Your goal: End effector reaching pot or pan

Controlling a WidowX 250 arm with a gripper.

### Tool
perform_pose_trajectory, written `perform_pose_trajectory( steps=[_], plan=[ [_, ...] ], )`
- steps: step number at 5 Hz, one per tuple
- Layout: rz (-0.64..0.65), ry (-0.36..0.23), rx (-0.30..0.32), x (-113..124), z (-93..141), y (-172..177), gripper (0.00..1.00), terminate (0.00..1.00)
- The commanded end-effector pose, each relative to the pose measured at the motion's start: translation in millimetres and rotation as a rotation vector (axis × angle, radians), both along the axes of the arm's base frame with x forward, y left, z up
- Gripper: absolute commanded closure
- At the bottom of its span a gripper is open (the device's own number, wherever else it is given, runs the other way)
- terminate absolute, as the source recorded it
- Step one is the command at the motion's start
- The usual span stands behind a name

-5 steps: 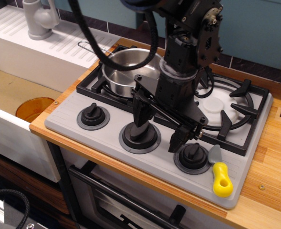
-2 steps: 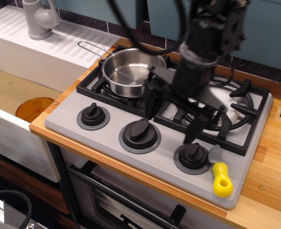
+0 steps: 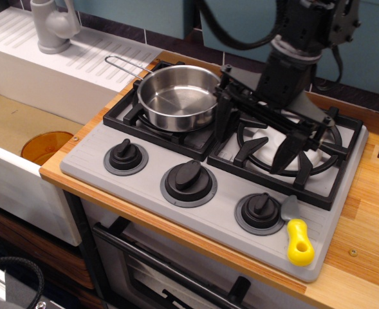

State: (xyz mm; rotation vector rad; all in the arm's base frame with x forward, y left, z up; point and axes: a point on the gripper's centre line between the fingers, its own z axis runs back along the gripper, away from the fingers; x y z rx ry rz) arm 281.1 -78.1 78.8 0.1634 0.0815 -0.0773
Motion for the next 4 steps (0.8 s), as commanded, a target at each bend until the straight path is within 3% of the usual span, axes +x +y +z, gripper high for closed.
perform_pose_trajectory(
  steps=[1,2,4],
  plan=[
    [-0.019,-0.127,0.021,46,7,0,0.0,0.0],
    [-0.038,-0.182,0.031,56,-3,7,0.0,0.0],
    [-0.018,-0.25,0.062,57,6,12,0.0,0.0]
  ],
)
